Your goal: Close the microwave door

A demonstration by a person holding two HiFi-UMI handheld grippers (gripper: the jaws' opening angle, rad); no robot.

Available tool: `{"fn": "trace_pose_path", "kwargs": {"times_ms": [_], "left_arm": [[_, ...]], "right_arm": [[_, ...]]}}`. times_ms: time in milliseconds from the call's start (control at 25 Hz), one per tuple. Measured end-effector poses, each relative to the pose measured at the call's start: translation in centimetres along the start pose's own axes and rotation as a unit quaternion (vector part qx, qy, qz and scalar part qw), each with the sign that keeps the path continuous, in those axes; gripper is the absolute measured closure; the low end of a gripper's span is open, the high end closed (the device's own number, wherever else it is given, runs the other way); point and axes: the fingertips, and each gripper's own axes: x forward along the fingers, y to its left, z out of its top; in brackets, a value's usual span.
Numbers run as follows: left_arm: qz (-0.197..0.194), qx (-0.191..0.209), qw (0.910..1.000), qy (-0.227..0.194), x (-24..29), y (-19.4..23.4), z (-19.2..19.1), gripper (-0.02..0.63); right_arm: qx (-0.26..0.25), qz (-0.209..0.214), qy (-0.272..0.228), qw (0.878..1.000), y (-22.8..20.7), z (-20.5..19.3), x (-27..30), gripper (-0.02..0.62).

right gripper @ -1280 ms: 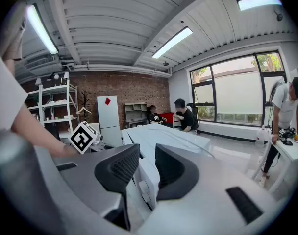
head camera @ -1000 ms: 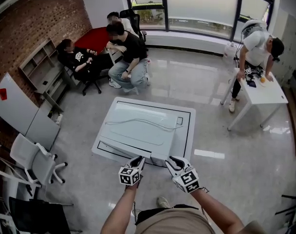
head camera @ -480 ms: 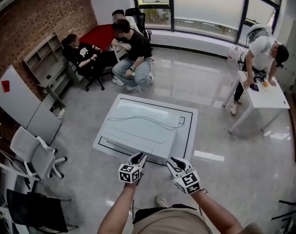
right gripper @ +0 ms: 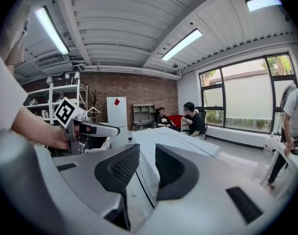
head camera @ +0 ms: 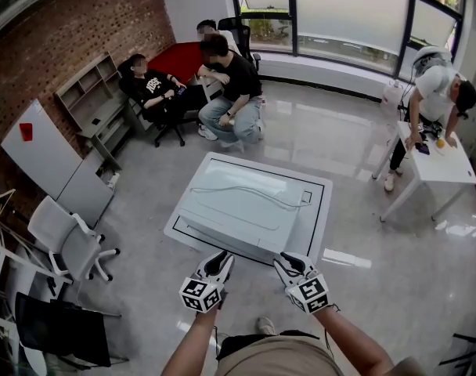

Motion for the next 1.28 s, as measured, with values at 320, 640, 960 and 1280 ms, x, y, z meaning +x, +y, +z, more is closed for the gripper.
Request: {"fn": "trace_pose_path", "kwargs": {"times_ms": [320, 640, 960, 1280], "left_arm": [[0.023, 0.016, 0.9995, -0.015, -4.9, 0.6, 1.8, 0.520], [0.063, 0.030, 0.9971, -0.027, -9.8, 2.0, 2.6, 0.520], [0.102, 0.002, 0.9944, -0.029, -13.1, 3.9, 0.7, 0.520], [0.113, -0.008, 0.9933, -0.022, -13.3, 4.6, -0.3, 0.520]], "right_arm": [[-0.028, 0.032, -0.026, 0.999, 2.2, 3.5, 0.6, 0.492], [-0.040, 0.052, -0.045, 0.997, 4.0, 5.3, 1.5, 0.492], [-0.074, 0.072, -0.035, 0.994, 6.0, 4.0, 2.8, 0.491], [-0.071, 0.071, -0.017, 0.995, 5.5, 2.2, 3.9, 0.492]]}}
